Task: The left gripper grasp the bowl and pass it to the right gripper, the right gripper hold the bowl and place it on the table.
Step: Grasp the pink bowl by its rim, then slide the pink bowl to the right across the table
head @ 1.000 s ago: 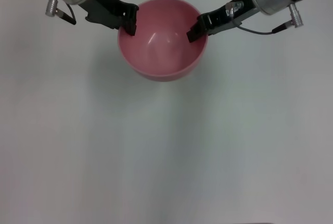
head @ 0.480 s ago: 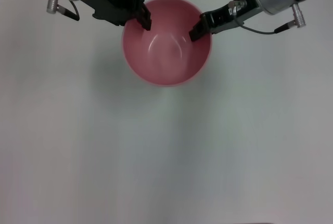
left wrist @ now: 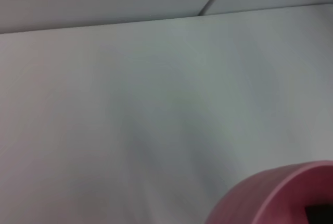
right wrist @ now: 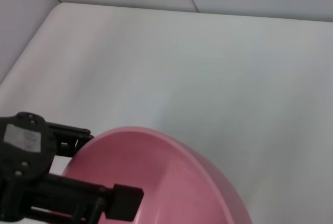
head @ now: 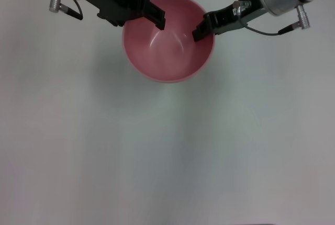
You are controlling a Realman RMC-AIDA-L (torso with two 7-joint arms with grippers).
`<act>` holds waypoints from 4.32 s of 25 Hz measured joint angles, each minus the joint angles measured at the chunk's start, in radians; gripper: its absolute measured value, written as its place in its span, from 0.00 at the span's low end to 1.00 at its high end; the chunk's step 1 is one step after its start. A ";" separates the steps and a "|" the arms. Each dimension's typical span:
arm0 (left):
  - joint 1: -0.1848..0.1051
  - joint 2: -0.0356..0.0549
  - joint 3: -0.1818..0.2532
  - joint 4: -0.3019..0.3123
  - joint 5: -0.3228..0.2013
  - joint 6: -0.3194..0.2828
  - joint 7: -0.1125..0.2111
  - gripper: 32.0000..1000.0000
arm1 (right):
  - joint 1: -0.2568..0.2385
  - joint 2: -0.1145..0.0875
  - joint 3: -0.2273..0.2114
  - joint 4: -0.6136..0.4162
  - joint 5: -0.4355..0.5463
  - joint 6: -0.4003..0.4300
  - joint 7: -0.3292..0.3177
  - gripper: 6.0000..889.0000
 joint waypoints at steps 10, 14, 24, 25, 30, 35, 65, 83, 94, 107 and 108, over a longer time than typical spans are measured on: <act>-0.005 0.0002 0.012 0.002 0.013 -0.012 0.005 0.80 | -0.001 -0.002 0.032 0.000 -0.001 -0.002 0.000 0.14; -0.005 0.0050 0.012 0.008 0.015 -0.020 0.005 0.80 | -0.004 -0.003 0.033 0.005 -0.002 -0.004 0.000 0.14; 0.000 0.0099 0.012 0.099 0.018 -0.084 -0.008 0.80 | -0.018 -0.006 0.051 0.006 -0.003 -0.007 0.004 0.14; 0.001 0.0109 0.012 0.104 0.021 -0.090 -0.011 0.80 | -0.019 -0.008 0.054 0.006 -0.003 -0.006 0.005 0.14; -0.004 0.0134 0.008 0.132 0.064 -0.115 -0.018 0.80 | -0.031 -0.017 0.071 0.010 -0.003 0.001 0.006 0.14; -0.004 0.0208 0.005 0.179 0.086 -0.139 -0.028 0.80 | -0.048 -0.029 0.075 0.010 -0.003 0.005 0.015 0.14; 0.037 0.0750 0.003 0.176 0.097 -0.168 -0.067 0.80 | -0.159 -0.061 0.092 0.015 -0.018 0.061 0.056 0.14; 0.055 0.0701 0.003 0.176 0.097 -0.148 -0.059 0.80 | -0.248 -0.094 0.097 0.080 -0.087 -0.030 0.100 0.14; 0.060 0.0706 0.003 0.176 0.095 -0.142 -0.058 0.80 | -0.259 -0.100 0.094 0.121 -0.092 -0.104 0.100 0.14; 0.060 0.0680 0.003 0.175 0.089 -0.130 -0.057 0.80 | -0.252 -0.099 0.093 0.136 -0.118 -0.140 0.115 0.14; 0.060 0.0676 0.003 0.175 0.089 -0.128 -0.057 0.80 | -0.251 -0.099 0.092 0.138 -0.118 -0.140 0.115 0.14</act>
